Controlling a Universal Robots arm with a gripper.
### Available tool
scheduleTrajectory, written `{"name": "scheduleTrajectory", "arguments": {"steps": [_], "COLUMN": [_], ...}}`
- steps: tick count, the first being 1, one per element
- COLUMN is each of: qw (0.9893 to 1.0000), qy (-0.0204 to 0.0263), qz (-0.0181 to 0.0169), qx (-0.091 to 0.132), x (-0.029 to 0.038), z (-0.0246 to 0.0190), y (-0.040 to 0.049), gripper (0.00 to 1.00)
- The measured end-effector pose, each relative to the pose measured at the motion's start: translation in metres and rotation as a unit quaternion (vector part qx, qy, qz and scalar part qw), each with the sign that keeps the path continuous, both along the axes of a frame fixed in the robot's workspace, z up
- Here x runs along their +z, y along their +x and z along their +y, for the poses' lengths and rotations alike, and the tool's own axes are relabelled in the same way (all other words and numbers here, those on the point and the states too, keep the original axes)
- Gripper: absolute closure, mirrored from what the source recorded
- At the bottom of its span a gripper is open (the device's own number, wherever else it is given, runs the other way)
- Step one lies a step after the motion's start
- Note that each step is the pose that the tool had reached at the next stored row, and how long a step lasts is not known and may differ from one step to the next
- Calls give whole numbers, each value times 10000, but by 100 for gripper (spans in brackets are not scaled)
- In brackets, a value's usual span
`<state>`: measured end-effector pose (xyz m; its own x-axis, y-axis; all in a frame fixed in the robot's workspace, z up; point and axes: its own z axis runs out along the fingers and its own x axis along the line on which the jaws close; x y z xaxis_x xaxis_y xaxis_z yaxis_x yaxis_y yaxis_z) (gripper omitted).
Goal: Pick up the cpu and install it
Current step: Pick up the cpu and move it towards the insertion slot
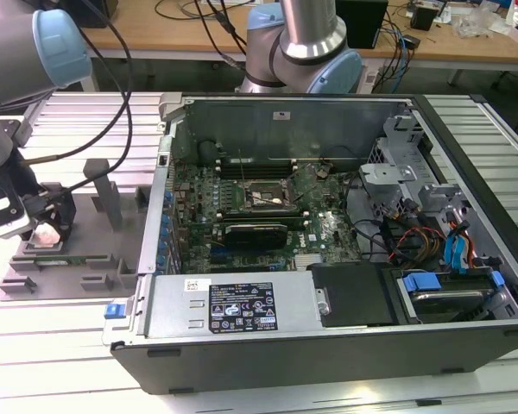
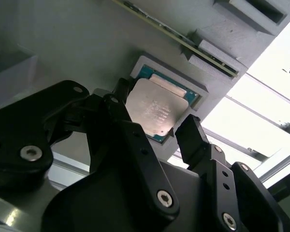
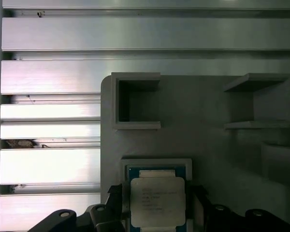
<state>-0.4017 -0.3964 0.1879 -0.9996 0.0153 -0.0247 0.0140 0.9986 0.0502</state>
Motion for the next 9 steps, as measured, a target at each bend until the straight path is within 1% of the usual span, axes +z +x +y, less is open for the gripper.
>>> {"name": "scheduleTrajectory", "arguments": {"steps": [2,3,4,9], "qw": [10000,10000,10000,10000], "qy": [0,2,1,1], "qz": [0,0,8,10], "qx": [0,0,0,-7], "x": [-1,-3,-2,-1], "z": [0,0,0,2], "y": [0,15,25,9], "gripper": [34,34,34,34]}}
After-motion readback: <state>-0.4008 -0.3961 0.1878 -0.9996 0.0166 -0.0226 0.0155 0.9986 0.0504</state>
